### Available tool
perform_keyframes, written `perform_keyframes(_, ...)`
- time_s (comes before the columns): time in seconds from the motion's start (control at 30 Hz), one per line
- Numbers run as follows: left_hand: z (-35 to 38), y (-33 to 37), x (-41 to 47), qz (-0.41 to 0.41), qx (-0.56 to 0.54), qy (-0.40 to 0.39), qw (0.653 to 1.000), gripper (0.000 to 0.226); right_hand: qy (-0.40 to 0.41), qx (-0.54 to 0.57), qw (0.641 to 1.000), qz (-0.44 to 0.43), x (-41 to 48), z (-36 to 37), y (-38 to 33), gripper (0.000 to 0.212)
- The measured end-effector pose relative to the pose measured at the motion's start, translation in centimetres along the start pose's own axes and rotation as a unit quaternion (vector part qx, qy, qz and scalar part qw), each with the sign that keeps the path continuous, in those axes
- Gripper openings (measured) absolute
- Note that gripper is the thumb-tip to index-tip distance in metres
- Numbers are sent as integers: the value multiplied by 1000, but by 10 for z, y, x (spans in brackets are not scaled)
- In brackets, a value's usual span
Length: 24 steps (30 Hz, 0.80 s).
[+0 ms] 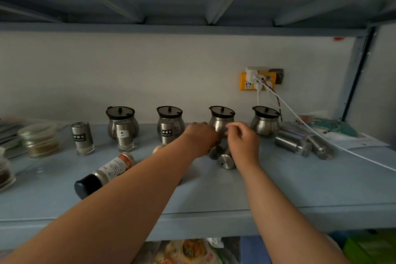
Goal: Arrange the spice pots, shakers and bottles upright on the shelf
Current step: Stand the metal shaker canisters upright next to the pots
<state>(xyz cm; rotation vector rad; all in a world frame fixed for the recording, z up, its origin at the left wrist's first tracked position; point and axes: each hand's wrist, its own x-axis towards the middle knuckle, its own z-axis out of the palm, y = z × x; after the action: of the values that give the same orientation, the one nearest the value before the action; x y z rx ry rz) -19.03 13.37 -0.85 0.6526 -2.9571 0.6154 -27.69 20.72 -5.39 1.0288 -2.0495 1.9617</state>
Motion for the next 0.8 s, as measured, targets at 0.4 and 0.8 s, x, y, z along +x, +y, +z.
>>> perform_keyframes(0.4,6,-19,-14,-128,-418,127,890,43,-59,25,998,-14,-6,-3,-6,43)
perform_keyframes(0.8,-5,-6,-26,-145,-731,155,649,29,-100,60,986,-123,-14,-1,-10,55)
